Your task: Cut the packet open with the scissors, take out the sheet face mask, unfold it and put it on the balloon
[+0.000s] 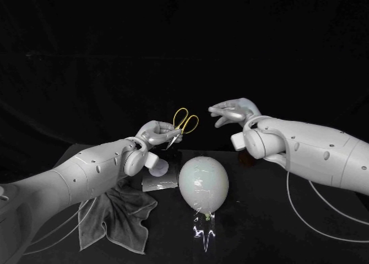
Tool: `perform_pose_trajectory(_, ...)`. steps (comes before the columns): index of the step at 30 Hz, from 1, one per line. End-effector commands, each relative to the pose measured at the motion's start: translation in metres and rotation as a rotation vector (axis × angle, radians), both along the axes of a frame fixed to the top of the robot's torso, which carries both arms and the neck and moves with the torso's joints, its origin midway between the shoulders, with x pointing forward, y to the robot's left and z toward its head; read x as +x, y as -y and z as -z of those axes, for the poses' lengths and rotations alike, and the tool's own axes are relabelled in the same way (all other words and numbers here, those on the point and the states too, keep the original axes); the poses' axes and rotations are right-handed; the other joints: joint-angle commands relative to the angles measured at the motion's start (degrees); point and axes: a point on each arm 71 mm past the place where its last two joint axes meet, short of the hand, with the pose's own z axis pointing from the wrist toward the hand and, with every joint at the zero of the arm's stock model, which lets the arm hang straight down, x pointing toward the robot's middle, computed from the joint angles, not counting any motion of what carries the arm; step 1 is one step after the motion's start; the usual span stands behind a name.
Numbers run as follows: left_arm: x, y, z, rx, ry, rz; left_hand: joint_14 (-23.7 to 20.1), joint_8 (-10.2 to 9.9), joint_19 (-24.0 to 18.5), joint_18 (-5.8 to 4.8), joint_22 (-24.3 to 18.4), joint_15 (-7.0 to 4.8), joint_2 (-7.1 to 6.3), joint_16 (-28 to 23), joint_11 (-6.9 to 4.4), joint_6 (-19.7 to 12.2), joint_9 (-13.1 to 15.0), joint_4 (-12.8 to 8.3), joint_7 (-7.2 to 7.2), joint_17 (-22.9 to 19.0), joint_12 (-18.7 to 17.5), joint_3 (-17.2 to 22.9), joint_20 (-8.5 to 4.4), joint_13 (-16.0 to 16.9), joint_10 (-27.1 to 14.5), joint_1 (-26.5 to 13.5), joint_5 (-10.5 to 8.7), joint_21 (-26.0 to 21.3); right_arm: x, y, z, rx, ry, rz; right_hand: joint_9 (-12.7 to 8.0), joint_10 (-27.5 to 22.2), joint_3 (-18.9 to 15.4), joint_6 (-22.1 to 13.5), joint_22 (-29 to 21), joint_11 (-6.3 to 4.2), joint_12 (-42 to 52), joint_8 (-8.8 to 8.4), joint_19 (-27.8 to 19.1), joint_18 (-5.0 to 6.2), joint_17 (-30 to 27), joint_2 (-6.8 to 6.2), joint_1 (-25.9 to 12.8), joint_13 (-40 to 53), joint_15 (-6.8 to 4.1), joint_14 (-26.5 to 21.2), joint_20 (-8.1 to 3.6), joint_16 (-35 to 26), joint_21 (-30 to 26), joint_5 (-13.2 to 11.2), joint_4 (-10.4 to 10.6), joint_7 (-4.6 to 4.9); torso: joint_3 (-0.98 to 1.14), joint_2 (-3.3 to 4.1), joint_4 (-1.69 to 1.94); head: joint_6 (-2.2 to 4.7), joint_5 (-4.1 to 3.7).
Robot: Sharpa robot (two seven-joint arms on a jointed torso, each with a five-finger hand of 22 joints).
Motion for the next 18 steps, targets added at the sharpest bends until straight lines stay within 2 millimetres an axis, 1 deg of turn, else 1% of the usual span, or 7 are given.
perform_pose_trajectory(1,-0.001,-0.001,0.001,0.039,-0.016,0.012,0.76,2.78,1.07,0.12,-0.03,-0.04,-1.56,-0.37,-1.40,-0.47,3.68,-1.77,0.42,0.26,-0.05,4.09,0.08,-0.01,1.35,-0.52,0.24,0.32,-0.001,0.011,-0.024,-0.115,0.229,-0.080,-0.43,2.13,2.12,2.98,2.62,-1.14,0.50,-0.44,6.46,0.27,2.81,0.46,1.75,-0.53,-1.98,10.44,-2.21,5.31,4.97,0.34,-0.64,-0.50,0.05,-0.06,0.00,0.00,0.41)
perform_pose_trajectory(3,-0.002,-0.003,0.002,0.048,-0.026,0.020,0.93,3.05,1.43,0.09,0.00,-0.16,-2.14,-0.40,-1.38,-0.56,4.13,-1.89,0.43,0.39,0.01,5.25,0.10,0.02,1.57,-0.79,0.17,0.42,0.000,0.020,-0.032,-0.175,0.288,-0.080,-1.06,2.51,3.43,3.96,5.16,-1.26,-0.04,-1.63,8.60,0.09,5.64,-0.36,1.83,-0.61,-2.67,13.87,-2.86,10.09,8.71,0.73,-0.88,-0.67,0.05,-0.08,-0.10,0.04,0.57)
perform_pose_trajectory(5,-0.003,-0.005,0.002,0.054,-0.034,0.026,1.25,3.42,1.98,0.09,0.05,-0.20,-2.95,-0.38,-1.41,-0.70,4.79,-1.86,0.55,0.60,0.01,6.98,0.07,0.02,1.87,-1.44,0.17,0.61,-0.001,0.025,-0.038,-0.225,0.326,-0.083,-1.37,3.08,4.60,4.80,16.58,-1.57,-0.33,-2.30,14.76,-1.70,13.52,-0.85,1.83,-0.59,-2.95,17.50,-3.15,18.22,19.73,1.13,-1.03,-0.58,0.05,-0.08,-0.14,0.05,0.69)
perform_pose_trajectory(6,-0.003,-0.006,0.002,0.058,-0.038,0.029,1.25,3.42,1.98,0.09,0.05,-0.20,-2.95,-0.38,-1.41,-0.70,4.79,-1.86,0.55,0.60,0.01,6.98,0.07,0.02,1.87,-1.44,0.17,0.61,-0.001,0.027,-0.041,-0.256,0.347,-0.087,-1.37,3.08,4.60,4.80,16.58,-1.57,-0.33,-2.30,14.76,-1.70,13.52,-0.85,1.83,-0.59,-2.95,17.50,-3.15,18.22,19.73,1.13,-1.03,-0.58,0.07,-0.07,-0.14,0.06,0.72)
perform_pose_trajectory(7,-0.003,-0.007,0.002,0.062,-0.043,0.034,1.28,3.48,2.03,0.09,0.05,-0.21,-3.13,-0.39,-1.42,-0.74,4.92,-1.88,0.56,0.63,0.01,7.34,0.07,0.02,1.93,-1.57,0.18,0.62,-0.002,0.029,-0.044,-0.296,0.372,-0.094,-1.67,3.62,6.37,5.68,24.70,-1.52,-0.84,-3.06,18.06,-2.88,22.92,-1.13,1.60,-0.56,-2.72,18.85,-3.27,25.96,27.38,2.19,-1.00,-0.75,0.07,-0.02,-0.06,0.11,0.67)
perform_pose_trajectory(10,-0.004,-0.009,0.003,0.072,-0.056,0.046,2.03,4.29,3.36,0.19,0.22,-0.44,-5.02,-0.06,-1.57,-1.04,6.51,-2.22,0.52,1.24,0.05,11.53,-0.12,0.10,2.76,-3.18,0.12,1.27,-0.007,0.028,-0.049,-0.418,0.437,-0.127,-1.76,4.08,7.71,6.16,33.14,-1.38,-1.15,-3.48,22.24,-4.24,33.10,-2.03,2.24,-0.56,-3.00,21.11,-3.41,32.86,34.79,3.52,-1.81,-0.91,0.12,-0.01,0.00,0.19,0.73)
perform_pose_trajectory(18,-0.008,-0.012,0.004,0.101,-0.100,0.080,2.37,5.34,3.81,0.22,0.17,-0.59,-8.44,0.27,-1.52,-1.59,9.36,-4.15,0.65,2.35,0.09,19.38,-0.27,0.16,3.64,-7.10,0.10,1.52,-0.034,-0.014,-0.051,-0.807,0.635,-0.261,-1.61,5.96,12.59,7.64,44.95,-2.06,-2.84,-4.29,27.80,-6.33,45.11,-3.35,2.85,-0.56,-3.15,22.53,-3.47,41.25,45.04,3.67,-3.23,-1.90,0.33,0.12,0.12,0.04,0.89)
